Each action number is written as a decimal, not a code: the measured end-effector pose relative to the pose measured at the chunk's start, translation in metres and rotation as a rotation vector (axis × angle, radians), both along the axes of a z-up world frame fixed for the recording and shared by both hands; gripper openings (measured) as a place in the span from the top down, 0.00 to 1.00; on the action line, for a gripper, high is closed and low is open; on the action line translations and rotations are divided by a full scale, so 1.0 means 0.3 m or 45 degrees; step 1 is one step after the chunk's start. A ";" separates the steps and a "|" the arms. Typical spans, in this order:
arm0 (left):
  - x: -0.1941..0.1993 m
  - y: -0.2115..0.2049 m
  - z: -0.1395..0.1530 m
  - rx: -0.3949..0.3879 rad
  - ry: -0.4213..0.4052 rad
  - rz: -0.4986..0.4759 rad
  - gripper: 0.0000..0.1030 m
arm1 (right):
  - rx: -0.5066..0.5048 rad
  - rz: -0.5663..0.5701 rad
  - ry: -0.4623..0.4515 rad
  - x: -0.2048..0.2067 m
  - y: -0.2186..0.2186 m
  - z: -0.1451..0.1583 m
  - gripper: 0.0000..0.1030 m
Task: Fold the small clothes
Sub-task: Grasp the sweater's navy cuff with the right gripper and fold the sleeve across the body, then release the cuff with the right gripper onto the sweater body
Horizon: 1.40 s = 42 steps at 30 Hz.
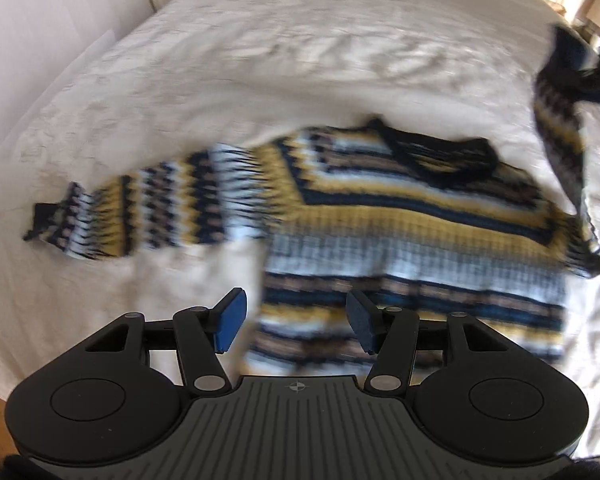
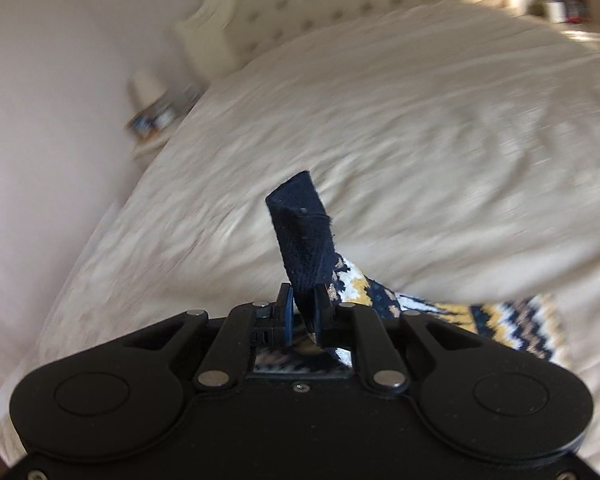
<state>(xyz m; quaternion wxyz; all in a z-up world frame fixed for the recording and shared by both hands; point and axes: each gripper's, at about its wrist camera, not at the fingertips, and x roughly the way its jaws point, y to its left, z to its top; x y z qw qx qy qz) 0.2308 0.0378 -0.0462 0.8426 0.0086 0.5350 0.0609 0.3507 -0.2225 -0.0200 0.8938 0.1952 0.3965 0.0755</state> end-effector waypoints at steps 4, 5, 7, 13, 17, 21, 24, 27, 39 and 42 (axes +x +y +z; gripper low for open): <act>0.017 0.154 -0.009 0.059 -0.006 0.010 0.47 | 0.009 0.118 0.091 0.028 0.298 -0.139 0.84; 0.021 0.189 -0.012 0.068 -0.005 0.007 0.47 | -0.001 0.139 0.114 0.035 0.356 -0.173 0.84; 0.029 0.235 -0.020 0.085 -0.005 0.000 0.47 | -0.019 0.170 0.160 0.041 0.447 -0.242 0.84; 0.052 0.300 -0.060 0.067 0.011 -0.032 0.47 | -0.036 0.229 0.225 -0.027 0.585 -0.326 0.81; 0.086 0.276 -0.097 0.026 0.008 -0.092 0.47 | -0.111 0.205 0.232 -0.082 0.532 -0.334 0.70; 0.161 0.203 -0.145 0.007 -0.003 -0.165 0.47 | -0.181 0.100 0.241 -0.141 0.398 -0.331 0.36; 0.229 0.129 -0.175 -0.007 -0.031 -0.239 0.47 | -0.275 0.048 0.233 -0.174 0.310 -0.327 0.28; 0.302 0.054 -0.206 -0.044 -0.070 -0.294 0.47 | -0.340 0.007 0.218 -0.191 0.229 -0.323 0.24; 0.499 -0.104 -0.369 -0.210 -0.011 -0.288 0.47 | -0.323 -0.011 0.223 -0.146 -0.009 -0.333 0.19; 0.499 -0.125 -0.402 -0.193 -0.014 -0.291 0.47 | -0.285 -0.006 0.242 -0.127 -0.036 -0.360 0.19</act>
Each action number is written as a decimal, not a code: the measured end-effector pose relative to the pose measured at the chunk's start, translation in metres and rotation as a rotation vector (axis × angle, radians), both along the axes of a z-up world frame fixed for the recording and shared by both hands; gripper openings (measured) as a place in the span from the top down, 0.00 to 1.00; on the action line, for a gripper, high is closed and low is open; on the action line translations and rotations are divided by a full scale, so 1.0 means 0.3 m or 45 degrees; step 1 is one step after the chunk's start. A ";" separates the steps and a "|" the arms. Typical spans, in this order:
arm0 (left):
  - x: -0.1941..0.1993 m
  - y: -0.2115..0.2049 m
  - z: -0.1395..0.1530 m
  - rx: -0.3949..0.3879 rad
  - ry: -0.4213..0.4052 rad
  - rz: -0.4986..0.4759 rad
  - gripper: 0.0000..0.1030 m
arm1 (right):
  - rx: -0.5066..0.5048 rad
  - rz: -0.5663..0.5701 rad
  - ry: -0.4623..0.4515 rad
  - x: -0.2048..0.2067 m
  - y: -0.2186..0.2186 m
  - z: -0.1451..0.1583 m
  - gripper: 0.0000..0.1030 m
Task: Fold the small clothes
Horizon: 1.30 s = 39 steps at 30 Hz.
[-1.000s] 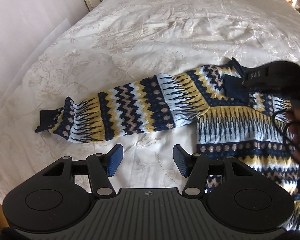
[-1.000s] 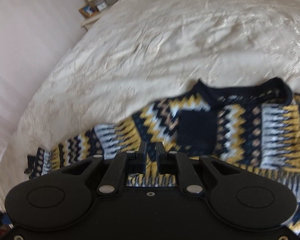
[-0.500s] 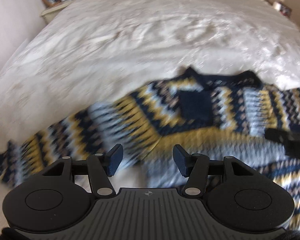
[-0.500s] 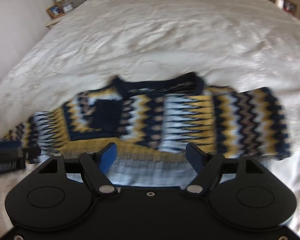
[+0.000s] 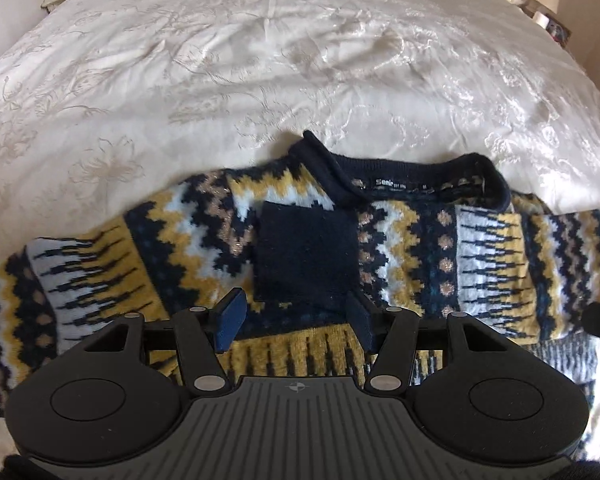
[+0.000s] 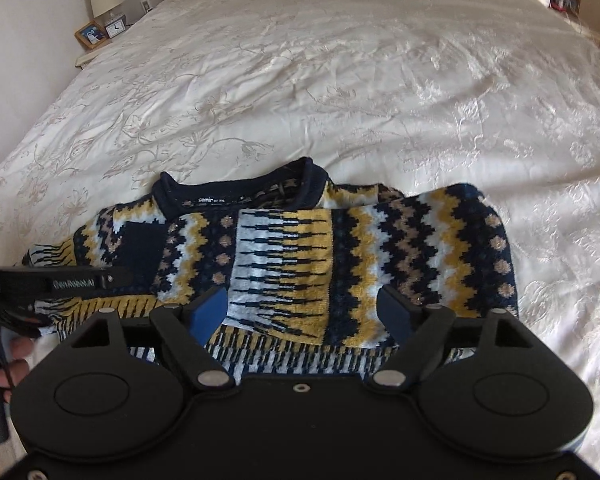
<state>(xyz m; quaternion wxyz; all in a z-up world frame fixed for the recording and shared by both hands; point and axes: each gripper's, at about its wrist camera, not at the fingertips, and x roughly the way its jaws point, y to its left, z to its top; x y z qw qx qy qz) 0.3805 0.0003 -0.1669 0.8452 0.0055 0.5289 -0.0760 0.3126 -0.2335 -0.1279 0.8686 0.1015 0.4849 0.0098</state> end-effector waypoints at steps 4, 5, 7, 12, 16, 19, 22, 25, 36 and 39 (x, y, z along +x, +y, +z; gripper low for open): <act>0.020 -0.029 -0.038 0.020 0.004 0.017 0.47 | 0.028 0.008 0.023 0.019 -0.018 -0.039 0.19; 0.030 -0.037 -0.052 0.035 0.012 0.024 0.47 | 0.034 0.012 0.030 0.024 -0.021 -0.048 0.19; 0.052 -0.052 -0.080 0.066 0.051 0.044 0.47 | 0.048 0.014 0.042 0.028 -0.030 -0.060 0.19; 0.034 -0.037 -0.068 0.043 0.073 0.155 0.47 | 0.078 -0.002 0.035 0.025 -0.058 -0.056 0.19; 0.012 -0.020 -0.069 -0.034 0.110 0.176 0.47 | 0.092 -0.002 0.033 0.021 -0.064 -0.050 0.19; 0.038 -0.031 -0.082 -0.079 0.115 0.153 0.47 | 0.091 -0.001 0.030 0.013 -0.060 -0.045 0.19; 0.080 -0.042 -0.083 -0.159 0.072 0.143 0.71 | 0.099 -0.014 0.023 0.002 -0.062 -0.033 0.20; 0.107 -0.034 -0.075 -0.223 0.060 0.199 0.95 | 0.097 -0.032 0.008 -0.010 -0.072 -0.015 0.20; -0.063 0.184 0.161 -0.296 -0.168 0.414 0.96 | 0.036 -0.088 -0.066 0.040 -0.213 0.070 0.20; -0.083 0.235 0.122 -0.241 -0.116 0.431 0.96 | 0.020 -0.126 -0.055 0.101 -0.279 0.055 0.20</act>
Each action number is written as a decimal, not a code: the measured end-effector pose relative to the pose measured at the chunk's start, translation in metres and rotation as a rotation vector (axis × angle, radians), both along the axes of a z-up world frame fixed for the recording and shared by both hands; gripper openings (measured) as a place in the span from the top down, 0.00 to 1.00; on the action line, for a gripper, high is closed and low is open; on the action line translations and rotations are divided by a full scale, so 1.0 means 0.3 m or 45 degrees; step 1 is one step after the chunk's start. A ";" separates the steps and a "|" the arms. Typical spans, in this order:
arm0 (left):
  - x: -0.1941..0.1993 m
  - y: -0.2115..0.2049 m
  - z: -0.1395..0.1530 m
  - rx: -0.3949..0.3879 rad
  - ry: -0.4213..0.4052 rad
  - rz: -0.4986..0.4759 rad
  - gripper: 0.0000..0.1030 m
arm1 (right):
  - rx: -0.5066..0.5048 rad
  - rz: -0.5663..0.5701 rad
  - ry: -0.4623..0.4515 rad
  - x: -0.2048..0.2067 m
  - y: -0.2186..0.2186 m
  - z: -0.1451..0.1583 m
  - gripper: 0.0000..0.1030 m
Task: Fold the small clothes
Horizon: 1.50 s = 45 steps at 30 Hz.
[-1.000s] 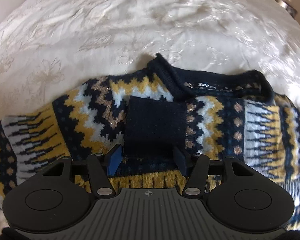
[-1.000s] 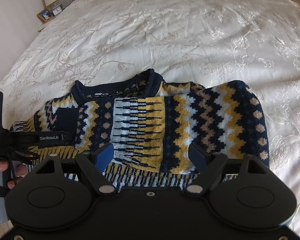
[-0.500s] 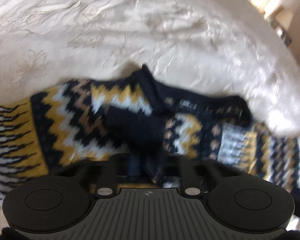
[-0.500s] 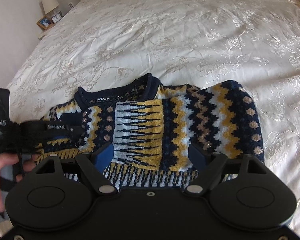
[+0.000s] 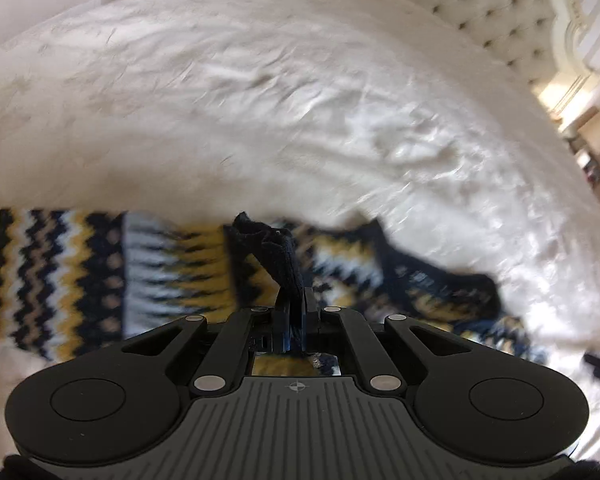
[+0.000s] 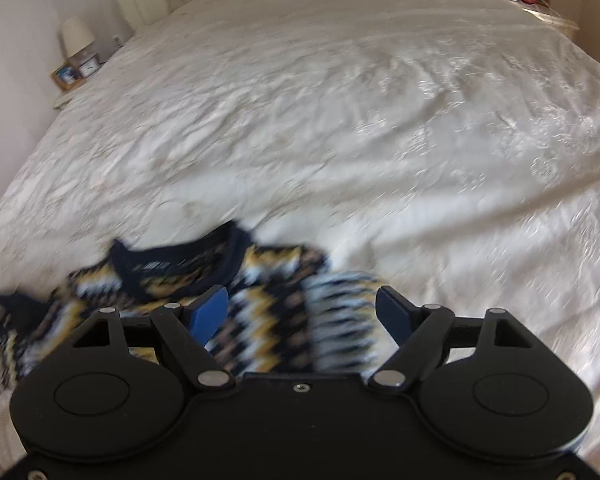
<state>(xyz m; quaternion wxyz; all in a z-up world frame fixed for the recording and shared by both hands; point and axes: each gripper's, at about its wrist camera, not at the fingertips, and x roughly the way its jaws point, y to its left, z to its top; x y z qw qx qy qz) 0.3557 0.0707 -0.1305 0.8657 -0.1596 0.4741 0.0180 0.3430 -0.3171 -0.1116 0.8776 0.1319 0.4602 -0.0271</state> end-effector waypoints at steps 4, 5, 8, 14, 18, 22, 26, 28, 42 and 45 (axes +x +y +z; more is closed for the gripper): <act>-0.004 0.001 -0.072 0.030 0.076 -0.019 0.95 | -0.004 -0.033 0.091 0.122 -0.091 -0.074 0.38; -0.001 -0.004 -0.090 0.046 0.095 -0.016 0.95 | 0.012 -0.047 0.126 0.152 -0.116 -0.103 0.40; 0.012 -0.013 -0.136 0.068 0.154 0.004 0.95 | 0.102 -0.112 0.230 0.215 -0.192 -0.195 0.41; 0.009 0.015 -0.183 0.079 0.209 0.001 0.95 | 0.426 -0.202 0.317 0.178 -0.271 -0.306 0.41; 0.025 0.009 -0.200 0.108 0.223 -0.041 0.93 | 0.487 -0.228 0.347 0.153 -0.266 -0.351 0.56; 0.031 0.008 -0.200 0.118 0.227 -0.063 0.93 | 0.379 -0.161 0.242 0.147 -0.220 -0.276 0.85; 0.032 0.003 -0.202 0.128 0.221 -0.071 0.93 | -0.029 -0.039 0.019 0.105 -0.106 -0.096 0.86; 0.037 -0.003 -0.208 0.137 0.217 -0.072 0.93 | -0.138 -0.023 0.051 0.119 -0.077 -0.122 0.86; 0.039 0.004 -0.204 0.145 0.198 -0.154 0.92 | -0.224 0.006 0.079 -0.031 0.064 -0.118 0.63; 0.038 0.012 -0.201 0.138 0.204 -0.163 0.91 | -0.221 0.011 0.269 -0.042 0.084 -0.221 0.63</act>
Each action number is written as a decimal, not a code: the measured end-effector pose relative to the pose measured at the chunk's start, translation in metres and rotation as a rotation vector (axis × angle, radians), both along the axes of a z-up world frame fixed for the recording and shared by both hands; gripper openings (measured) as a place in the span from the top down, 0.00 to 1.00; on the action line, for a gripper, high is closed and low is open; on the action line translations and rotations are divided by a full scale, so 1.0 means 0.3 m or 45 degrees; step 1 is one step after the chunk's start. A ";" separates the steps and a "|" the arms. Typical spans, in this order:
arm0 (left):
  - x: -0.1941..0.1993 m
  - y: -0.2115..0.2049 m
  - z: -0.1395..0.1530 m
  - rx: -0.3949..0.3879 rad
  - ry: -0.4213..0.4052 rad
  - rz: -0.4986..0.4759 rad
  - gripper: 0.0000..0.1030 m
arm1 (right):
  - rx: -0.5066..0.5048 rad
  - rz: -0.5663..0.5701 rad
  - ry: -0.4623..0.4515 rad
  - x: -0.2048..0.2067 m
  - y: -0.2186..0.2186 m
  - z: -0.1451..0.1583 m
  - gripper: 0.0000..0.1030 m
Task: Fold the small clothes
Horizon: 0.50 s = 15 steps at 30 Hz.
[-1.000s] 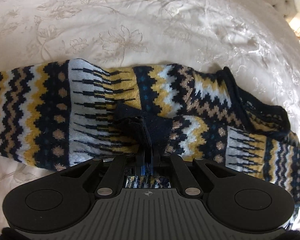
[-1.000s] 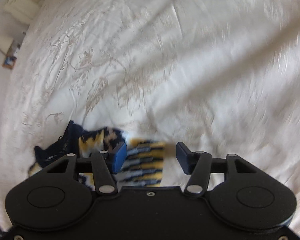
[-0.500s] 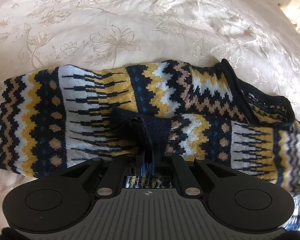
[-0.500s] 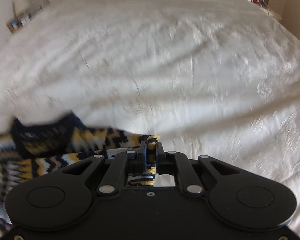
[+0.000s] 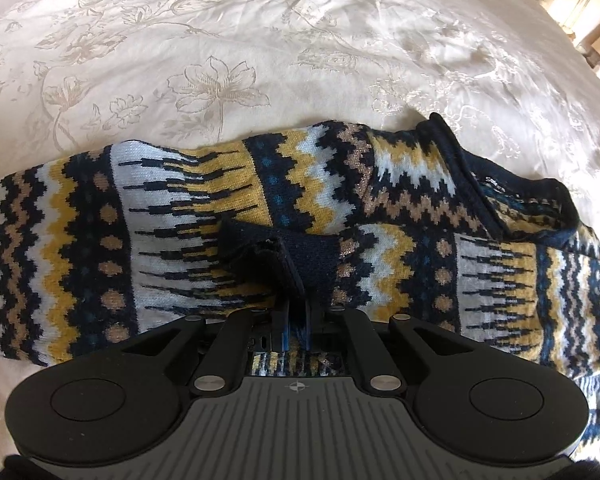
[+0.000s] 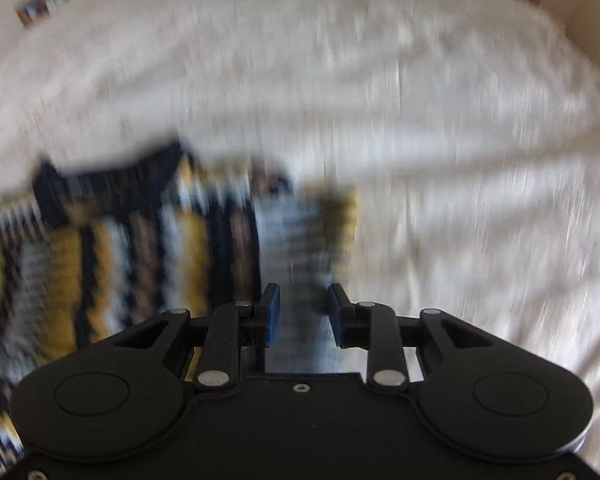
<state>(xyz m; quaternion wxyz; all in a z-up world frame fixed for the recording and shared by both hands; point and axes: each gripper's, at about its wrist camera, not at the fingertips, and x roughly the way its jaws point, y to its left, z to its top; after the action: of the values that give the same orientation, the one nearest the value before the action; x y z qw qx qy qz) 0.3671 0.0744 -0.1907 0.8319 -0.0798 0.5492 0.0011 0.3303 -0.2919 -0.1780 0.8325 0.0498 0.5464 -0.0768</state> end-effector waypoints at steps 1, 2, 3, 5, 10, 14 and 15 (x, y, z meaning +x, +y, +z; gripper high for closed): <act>0.001 0.001 -0.001 0.002 0.007 -0.001 0.90 | -0.022 0.002 0.043 -0.008 0.006 -0.022 0.63; 0.002 0.001 -0.001 0.005 0.014 0.002 0.89 | -0.058 0.009 0.057 -0.021 0.015 -0.029 0.63; 0.003 0.000 -0.001 0.006 0.018 0.004 0.88 | -0.087 0.016 0.056 -0.029 0.022 -0.024 0.63; 0.007 -0.006 -0.005 0.013 0.024 0.005 0.86 | -0.111 0.015 0.044 -0.047 0.036 0.007 0.61; 0.026 -0.036 -0.022 0.064 0.028 -0.043 0.79 | -0.198 0.040 -0.099 -0.107 0.104 0.118 0.36; 0.033 -0.044 -0.016 0.045 0.040 -0.053 0.61 | -0.122 0.042 -0.168 -0.137 0.124 0.146 0.30; 0.030 -0.045 -0.011 0.038 0.048 -0.051 0.47 | -0.104 0.051 -0.181 -0.135 0.126 0.142 0.24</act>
<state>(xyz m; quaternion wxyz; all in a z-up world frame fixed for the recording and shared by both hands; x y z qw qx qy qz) 0.3762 0.0609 -0.1941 0.8223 -0.0564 0.5662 -0.0058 0.2898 -0.2542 -0.1355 0.8719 0.0102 0.4832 -0.0784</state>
